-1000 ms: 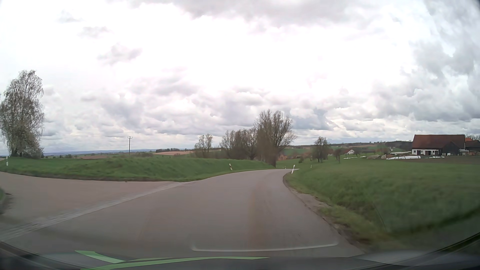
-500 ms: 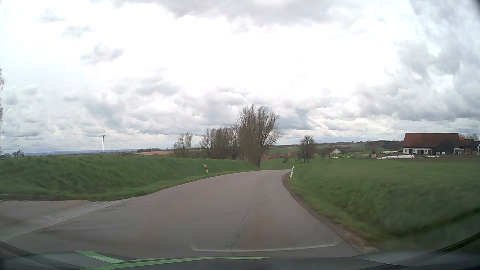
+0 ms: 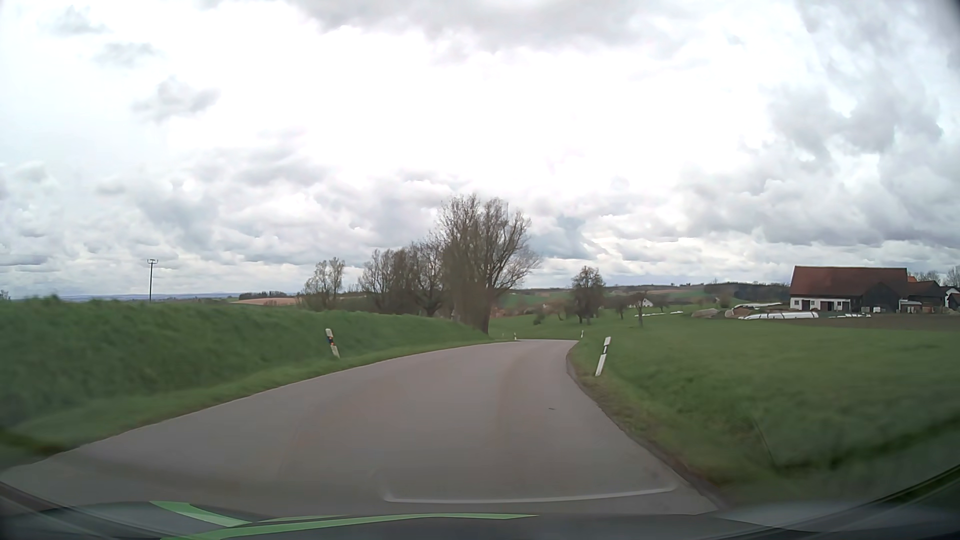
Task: Follow the waypoints while adhering to traffic rules and regulations
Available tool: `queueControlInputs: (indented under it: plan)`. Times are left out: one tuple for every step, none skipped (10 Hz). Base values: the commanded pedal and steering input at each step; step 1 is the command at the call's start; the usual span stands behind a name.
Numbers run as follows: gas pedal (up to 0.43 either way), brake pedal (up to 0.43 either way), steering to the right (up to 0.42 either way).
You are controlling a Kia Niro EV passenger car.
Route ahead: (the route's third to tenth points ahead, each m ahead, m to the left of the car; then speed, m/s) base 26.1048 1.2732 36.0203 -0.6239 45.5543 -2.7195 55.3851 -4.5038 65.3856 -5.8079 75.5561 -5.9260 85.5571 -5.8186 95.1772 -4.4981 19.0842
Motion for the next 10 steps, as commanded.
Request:
queueControlInputs:
  plan:
    - [0.000, 0.000, 0.035]
    - [0.000, 0.000, 0.037]
    - [0.000, 0.000, 0.039]
    - [0.000, 0.000, 0.040]
    - [0.000, 0.000, 0.039]
    - [0.000, 0.000, 0.040]
    - [0.000, 0.000, 0.039]
    - [0.000, 0.000, 0.039]
    - [0.000, 0.012, 0.039]
    - [0.000, 0.049, 0.038]
